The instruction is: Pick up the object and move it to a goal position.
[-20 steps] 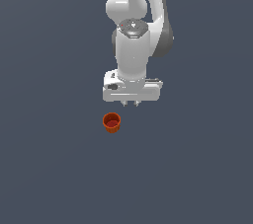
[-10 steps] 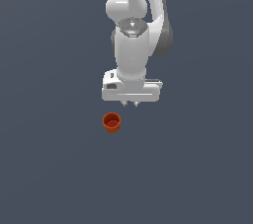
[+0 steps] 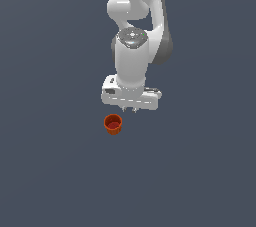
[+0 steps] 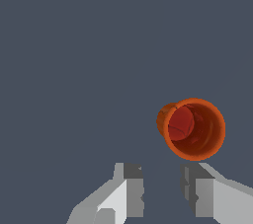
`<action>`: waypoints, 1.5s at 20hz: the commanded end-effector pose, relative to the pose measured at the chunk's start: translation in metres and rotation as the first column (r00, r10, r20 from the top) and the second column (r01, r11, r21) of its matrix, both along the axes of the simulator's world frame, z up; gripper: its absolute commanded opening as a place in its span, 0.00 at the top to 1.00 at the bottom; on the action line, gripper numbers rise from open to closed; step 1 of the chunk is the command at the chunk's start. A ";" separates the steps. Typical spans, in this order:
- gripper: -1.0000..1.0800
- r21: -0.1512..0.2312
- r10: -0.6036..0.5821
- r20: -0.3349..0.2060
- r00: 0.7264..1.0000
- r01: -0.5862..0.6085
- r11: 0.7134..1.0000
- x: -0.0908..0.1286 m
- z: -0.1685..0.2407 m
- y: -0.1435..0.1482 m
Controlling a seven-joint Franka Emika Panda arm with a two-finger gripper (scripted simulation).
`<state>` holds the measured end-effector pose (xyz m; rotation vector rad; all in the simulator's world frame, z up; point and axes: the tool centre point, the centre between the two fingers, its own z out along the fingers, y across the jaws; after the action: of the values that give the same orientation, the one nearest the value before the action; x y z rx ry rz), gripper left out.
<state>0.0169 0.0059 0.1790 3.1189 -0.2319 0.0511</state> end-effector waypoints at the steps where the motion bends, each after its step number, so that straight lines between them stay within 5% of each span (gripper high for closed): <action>1: 0.58 -0.008 -0.052 -0.002 0.999 0.052 0.999 0.002 -0.007 -0.004; 8: 0.58 -0.040 -0.227 -0.001 0.974 0.226 0.973 0.010 -0.032 -0.016; 17: 0.58 -0.085 -0.432 0.021 0.902 0.432 0.898 0.018 -0.062 -0.033; 30: 0.58 -0.115 -0.564 0.055 0.824 0.566 0.816 0.023 -0.084 -0.045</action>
<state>0.0398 -0.0380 0.0962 2.7925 -1.0836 0.0789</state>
